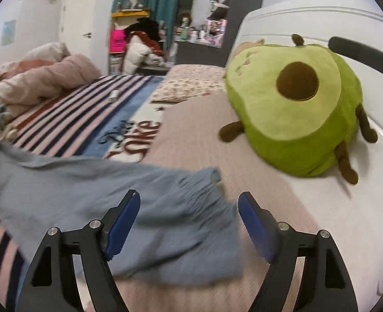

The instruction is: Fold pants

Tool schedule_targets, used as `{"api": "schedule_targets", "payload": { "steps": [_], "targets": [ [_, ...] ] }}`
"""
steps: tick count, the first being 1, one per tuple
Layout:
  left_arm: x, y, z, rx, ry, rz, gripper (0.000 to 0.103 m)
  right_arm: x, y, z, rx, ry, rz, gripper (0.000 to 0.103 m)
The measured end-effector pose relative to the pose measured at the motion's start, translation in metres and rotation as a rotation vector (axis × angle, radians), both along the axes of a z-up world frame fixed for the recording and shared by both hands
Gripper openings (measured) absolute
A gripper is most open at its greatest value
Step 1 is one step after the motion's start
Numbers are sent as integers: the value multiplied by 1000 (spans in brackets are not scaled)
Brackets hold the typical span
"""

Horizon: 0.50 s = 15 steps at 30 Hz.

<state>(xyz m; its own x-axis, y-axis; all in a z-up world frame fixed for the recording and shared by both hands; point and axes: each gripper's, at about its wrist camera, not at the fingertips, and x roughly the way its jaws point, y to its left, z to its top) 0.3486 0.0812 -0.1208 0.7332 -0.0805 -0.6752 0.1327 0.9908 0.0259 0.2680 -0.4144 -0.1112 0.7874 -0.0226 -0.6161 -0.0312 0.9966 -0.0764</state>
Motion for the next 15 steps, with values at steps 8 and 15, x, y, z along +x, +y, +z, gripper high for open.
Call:
{"api": "schedule_targets", "payload": {
  "steps": [8,15],
  "targets": [
    [-90,64,-11,37,131,122,92,-31,37,-7,118,23,101,82],
    [-132,65,-87,47,293,84,92,-30,74,-7,115,32,169,82]
  ]
}}
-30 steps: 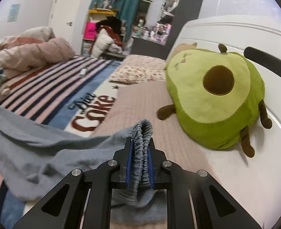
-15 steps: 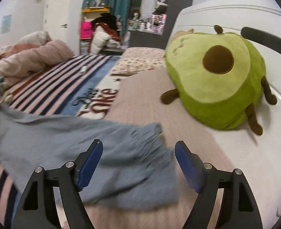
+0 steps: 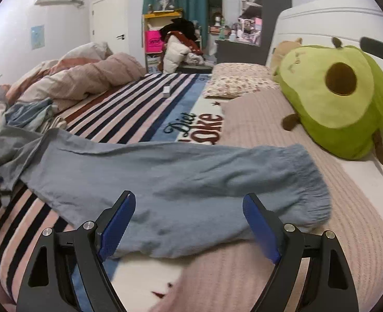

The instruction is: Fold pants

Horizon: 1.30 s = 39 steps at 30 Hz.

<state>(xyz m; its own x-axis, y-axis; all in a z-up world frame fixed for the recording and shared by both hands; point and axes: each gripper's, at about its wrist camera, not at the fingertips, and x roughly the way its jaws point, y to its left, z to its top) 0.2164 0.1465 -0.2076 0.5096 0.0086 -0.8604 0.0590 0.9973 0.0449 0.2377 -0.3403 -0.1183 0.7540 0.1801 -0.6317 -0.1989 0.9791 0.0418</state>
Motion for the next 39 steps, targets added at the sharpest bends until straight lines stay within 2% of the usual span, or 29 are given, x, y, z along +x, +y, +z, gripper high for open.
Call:
{"api": "schedule_targets", "payload": {
  "steps": [2,4,5,6,8,11,14,17,20,21,23,25,28,29,30,31,32,33,39],
  "targets": [
    [-4,-2,-11,-3,4,-10,92,2,6,-2,-2,8,14,82],
    [-5,0,-12,13,-15,-1,85,2,10,-4,-2,15,23,82],
    [-4,1,-10,35,-27,14,64,2,11,-6,2,18,26,82],
    [-3,3,-8,60,-36,28,33,3,11,-7,10,20,27,82],
    [-1,6,1,78,-34,30,4,4,9,-9,26,23,29,82],
    [2,11,33,136,-88,29,2,5,7,-10,37,29,38,82],
    [12,28,69,162,-162,84,2,5,7,-11,44,32,42,82],
    [27,46,101,222,-224,134,2,7,6,-14,55,39,39,82],
    [46,63,124,306,-279,174,2,8,7,-14,64,51,30,82],
    [53,69,129,307,-279,182,2,9,7,-13,65,54,27,82],
    [72,80,127,332,-265,188,5,9,9,-11,64,53,23,82],
    [82,89,122,349,-285,194,5,10,11,-9,51,47,20,82],
    [85,90,115,314,-313,203,6,11,14,-13,45,69,20,82],
    [88,86,112,310,-307,202,11,10,14,-15,45,81,15,82],
    [87,83,110,319,-299,201,33,11,12,-17,47,91,10,82],
    [84,80,109,362,-297,214,56,10,11,-20,52,102,5,82],
    [78,78,110,389,-310,227,101,8,9,-22,57,107,2,82],
    [71,77,112,396,-332,229,101,6,8,-23,64,112,0,82],
    [38,80,130,324,-316,233,101,-5,-3,-25,101,126,0,82]
  ]
}}
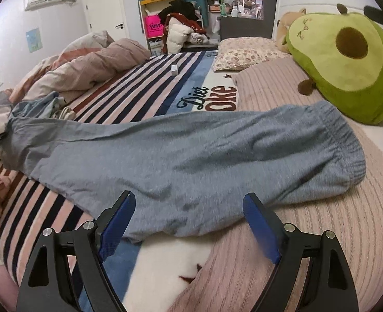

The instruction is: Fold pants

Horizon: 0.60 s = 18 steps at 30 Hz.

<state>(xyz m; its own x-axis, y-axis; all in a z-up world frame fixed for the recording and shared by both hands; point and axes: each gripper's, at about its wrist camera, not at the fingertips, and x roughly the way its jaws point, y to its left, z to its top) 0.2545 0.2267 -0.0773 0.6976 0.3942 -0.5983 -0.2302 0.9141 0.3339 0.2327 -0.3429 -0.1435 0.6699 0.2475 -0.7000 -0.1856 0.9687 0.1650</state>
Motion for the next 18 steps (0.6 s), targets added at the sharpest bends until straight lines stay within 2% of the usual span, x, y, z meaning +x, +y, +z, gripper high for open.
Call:
{"api": "schedule_targets", "payload": {
  "steps": [3,6,9,12,13,16,18],
  "targets": [
    [-23,-11,2,-55,-6,-24,101,-6,-4,0,26,8,1,82],
    [-46,-29,-5,-155,1,-49,102,-16,-10,-2,65,14,-2,82],
    [-59,-52,-28,-357,36,-124,102,-25,-14,-11,165,40,3,82],
    [-61,-70,-53,-511,65,-169,101,-34,-6,-34,334,98,31,83],
    [-58,-77,-68,-600,96,-191,101,-36,-1,-40,378,102,34,83],
    [-50,-89,-97,-780,142,-202,101,-41,17,-58,478,87,19,83],
    [-44,-96,-113,-873,156,-211,101,-37,30,-74,524,113,-6,83]
  ]
}}
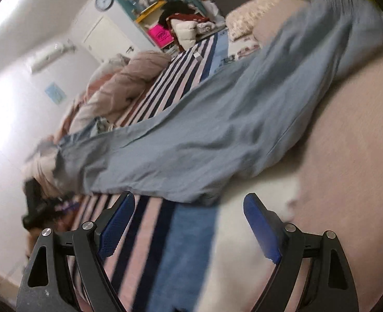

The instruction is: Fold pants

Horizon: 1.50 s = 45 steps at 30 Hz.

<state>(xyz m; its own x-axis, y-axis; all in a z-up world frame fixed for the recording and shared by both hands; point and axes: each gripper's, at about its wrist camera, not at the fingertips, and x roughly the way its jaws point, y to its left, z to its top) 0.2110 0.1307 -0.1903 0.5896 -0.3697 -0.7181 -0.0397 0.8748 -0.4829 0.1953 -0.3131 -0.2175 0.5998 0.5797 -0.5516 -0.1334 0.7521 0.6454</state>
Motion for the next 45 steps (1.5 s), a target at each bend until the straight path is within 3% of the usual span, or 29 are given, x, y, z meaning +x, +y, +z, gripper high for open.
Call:
{"api": "schedule_targets", "payload": {
  "steps": [3,7,13,15,16,17,18,19,20,21,24,29,32,45],
  "targets": [
    [9,-7,-14,-28,9,20,101,7,10,-23,0,45,-107,83],
    [30,-3,-34,-73,13,65,101,18,15,-23,-26,8,-234,83],
    [64,10,-35,-19,-57,164,100,45,6,-25,-79,-5,-357,76],
    [76,13,-38,3,-65,189,95,53,-2,-27,-60,-1,-360,75],
    [81,15,-39,13,-68,205,92,55,-7,-27,-65,-3,-370,67],
    [84,16,-38,28,-71,230,79,56,-10,-27,-78,-6,-380,61],
    [85,17,-37,41,-68,253,64,57,-12,-27,-85,-6,-384,46],
    [85,20,-37,39,-65,258,58,57,-15,-28,-80,-7,-382,31],
    [83,22,-37,32,-67,259,41,55,-17,-27,-73,-15,-386,25],
    [81,25,-36,19,-65,252,25,53,-19,-26,-71,-28,-389,12],
    [74,27,-31,15,-68,231,12,44,-19,-13,-86,-91,-383,7],
    [43,18,-7,92,-108,205,10,29,-21,5,-100,-141,-363,5],
    [20,15,1,123,-92,186,10,13,-27,10,-96,-133,-333,5],
    [-120,6,7,231,-36,174,10,-111,-31,15,-106,-90,-226,4]
  ]
}}
